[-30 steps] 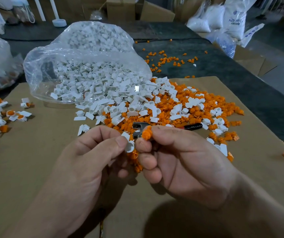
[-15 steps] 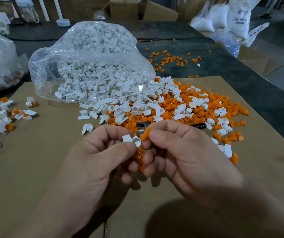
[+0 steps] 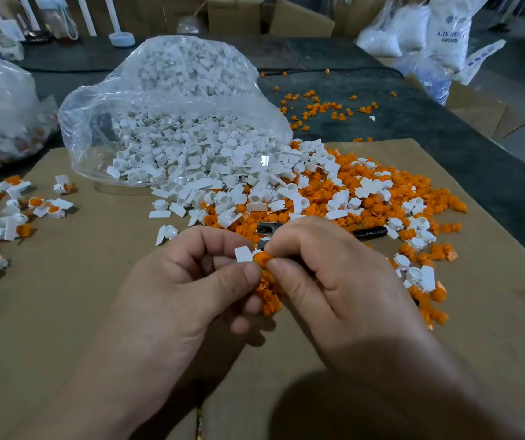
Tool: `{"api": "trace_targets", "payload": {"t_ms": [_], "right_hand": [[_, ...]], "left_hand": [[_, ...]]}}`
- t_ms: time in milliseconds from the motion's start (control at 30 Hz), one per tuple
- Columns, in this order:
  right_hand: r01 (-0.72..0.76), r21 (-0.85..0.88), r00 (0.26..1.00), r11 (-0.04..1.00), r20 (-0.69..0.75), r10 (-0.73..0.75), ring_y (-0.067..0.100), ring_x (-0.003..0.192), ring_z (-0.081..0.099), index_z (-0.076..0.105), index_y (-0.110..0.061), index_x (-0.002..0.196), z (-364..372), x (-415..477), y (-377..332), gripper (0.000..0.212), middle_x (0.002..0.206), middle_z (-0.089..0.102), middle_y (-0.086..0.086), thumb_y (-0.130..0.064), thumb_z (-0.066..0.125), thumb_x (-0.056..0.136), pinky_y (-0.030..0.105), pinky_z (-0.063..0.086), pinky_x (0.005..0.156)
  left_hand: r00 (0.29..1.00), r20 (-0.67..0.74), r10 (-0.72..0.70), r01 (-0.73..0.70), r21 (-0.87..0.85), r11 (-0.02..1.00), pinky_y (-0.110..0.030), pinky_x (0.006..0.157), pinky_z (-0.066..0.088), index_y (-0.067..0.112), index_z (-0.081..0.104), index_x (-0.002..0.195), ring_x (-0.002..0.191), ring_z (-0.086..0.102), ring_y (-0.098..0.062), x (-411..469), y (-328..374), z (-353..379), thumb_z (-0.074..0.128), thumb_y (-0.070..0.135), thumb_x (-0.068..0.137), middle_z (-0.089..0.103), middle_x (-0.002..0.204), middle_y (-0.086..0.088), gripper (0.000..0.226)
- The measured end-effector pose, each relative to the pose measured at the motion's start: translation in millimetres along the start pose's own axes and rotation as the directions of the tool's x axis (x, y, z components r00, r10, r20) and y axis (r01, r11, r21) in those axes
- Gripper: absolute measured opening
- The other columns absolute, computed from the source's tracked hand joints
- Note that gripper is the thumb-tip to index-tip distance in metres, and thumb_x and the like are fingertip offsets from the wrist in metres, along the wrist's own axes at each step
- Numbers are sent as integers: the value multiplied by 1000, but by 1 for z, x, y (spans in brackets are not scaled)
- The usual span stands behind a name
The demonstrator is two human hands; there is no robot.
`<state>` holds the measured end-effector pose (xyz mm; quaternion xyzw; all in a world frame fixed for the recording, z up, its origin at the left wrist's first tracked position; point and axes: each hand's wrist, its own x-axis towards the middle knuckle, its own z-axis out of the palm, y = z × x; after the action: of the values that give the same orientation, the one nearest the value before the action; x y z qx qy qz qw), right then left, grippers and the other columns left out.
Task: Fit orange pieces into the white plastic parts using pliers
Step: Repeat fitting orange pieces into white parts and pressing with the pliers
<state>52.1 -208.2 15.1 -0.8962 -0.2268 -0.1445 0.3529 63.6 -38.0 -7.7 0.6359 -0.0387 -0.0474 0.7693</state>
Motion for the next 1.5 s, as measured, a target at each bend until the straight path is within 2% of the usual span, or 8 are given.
{"api": "trace_targets", "payload": {"t_ms": [200,567,800,933,1067,1233,1367,1500], "right_hand": [[63,-133,996,989,67,-55,9,78,52,57,-21,95,-5,0,-4,15,91,53,-9,-28,44,98,30,48,62],[28,-276,961,961,271,50,12,85,47,59,-16,106,-10,7,-16,18,99,54,-1,-10,63,89,38,51,65],[30,-333,965,942,255,60,19,73,55,64,-11,99,-9,5,-17,26,88,60,4,-4,76,77,37,51,50],[56,-318,956,946,289,41,10,92,40,47,-21,122,-10,10,-22,27,113,47,-3,-17,53,96,30,45,70],[58,-337,946,940,318,55,11,102,39,39,-24,128,-8,10,-22,28,120,40,-4,-22,43,101,31,45,82],[11,-351,971,936,228,75,18,70,58,66,-10,98,-6,7,-21,24,85,63,5,-8,77,77,33,50,49],[-44,-216,970,975,223,93,11,84,55,58,-21,104,-5,8,-18,13,95,58,-4,-21,45,98,31,48,74],[19,-239,955,971,293,53,9,95,48,54,-23,117,-5,8,-13,19,108,51,-7,-19,49,99,33,47,82]], "left_hand": [[997,22,80,-81,40,996,-26,42,49,21,76,85,47,62,-17,1,-4,-4,88,18,58,62,57,-7,30],[982,-5,190,-178,328,928,-29,53,53,36,72,102,59,68,-14,3,-21,-15,75,76,60,70,71,5,58],[982,2,189,-178,344,922,-29,52,52,37,73,97,57,67,-14,2,-21,-13,77,53,65,69,68,2,36],[977,9,213,-191,475,859,-47,52,56,42,70,99,59,67,-16,-1,-16,-12,69,56,69,69,72,7,33],[972,33,232,-215,517,829,-46,53,55,44,69,96,60,65,-14,-4,-13,-8,64,57,69,70,76,7,30],[983,16,181,-175,350,920,-26,50,51,36,74,90,53,65,-14,-2,-10,-6,79,42,66,68,64,2,25],[985,9,171,-167,263,950,-20,47,49,31,75,87,49,64,-14,1,-11,-6,81,28,65,66,59,2,23],[985,-10,170,-160,295,942,-22,51,50,34,74,91,54,64,-12,1,-14,-7,76,45,60,66,64,6,33]]}}
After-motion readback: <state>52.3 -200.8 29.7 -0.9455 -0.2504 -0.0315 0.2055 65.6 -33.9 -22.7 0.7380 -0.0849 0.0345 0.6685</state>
